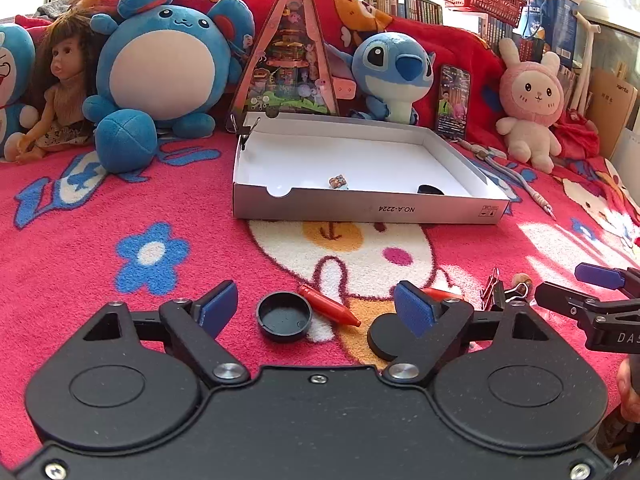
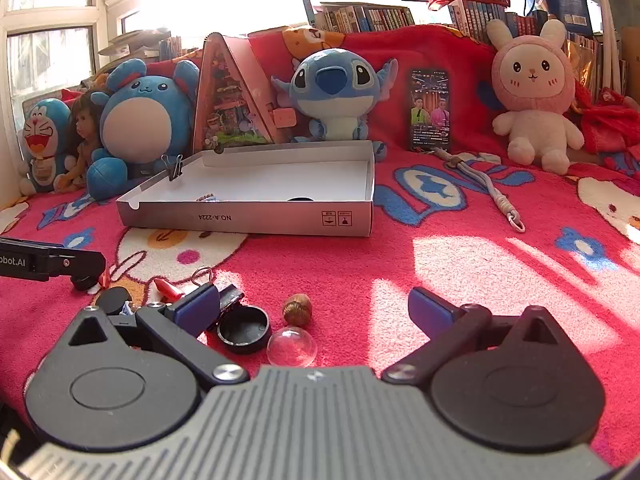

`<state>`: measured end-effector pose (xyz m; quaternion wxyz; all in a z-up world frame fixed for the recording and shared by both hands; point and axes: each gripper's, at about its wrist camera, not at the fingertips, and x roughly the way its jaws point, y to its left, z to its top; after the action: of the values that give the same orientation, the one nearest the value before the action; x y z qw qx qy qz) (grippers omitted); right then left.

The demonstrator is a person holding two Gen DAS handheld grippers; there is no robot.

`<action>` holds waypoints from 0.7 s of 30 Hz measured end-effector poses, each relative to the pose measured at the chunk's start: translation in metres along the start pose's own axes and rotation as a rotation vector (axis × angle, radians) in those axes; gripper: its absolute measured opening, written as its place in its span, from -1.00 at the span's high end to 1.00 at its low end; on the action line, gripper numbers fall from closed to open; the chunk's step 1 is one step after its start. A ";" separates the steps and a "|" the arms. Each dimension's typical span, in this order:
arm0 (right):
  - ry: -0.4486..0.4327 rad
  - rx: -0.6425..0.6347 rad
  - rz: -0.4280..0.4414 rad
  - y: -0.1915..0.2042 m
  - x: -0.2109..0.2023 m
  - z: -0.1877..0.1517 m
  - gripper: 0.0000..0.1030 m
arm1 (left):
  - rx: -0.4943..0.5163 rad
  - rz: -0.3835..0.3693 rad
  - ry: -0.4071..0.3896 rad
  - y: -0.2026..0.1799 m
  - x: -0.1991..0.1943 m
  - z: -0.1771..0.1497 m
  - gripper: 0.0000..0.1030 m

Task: Organize rigid objects
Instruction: 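Grasp a black round cup with the left tool while the right tool grasps the clear plastic dome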

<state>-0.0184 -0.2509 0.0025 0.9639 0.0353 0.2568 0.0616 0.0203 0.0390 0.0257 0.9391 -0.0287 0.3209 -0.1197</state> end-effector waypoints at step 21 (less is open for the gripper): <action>0.096 -0.106 -0.039 0.014 0.003 -0.020 -1.00 | 0.035 0.067 -0.047 0.001 -0.015 -0.007 0.13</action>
<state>-0.0271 -0.2355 -0.0150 0.9519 -0.0237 0.2998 0.0581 0.0046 0.0440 0.0288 0.9503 -0.0043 0.2972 -0.0929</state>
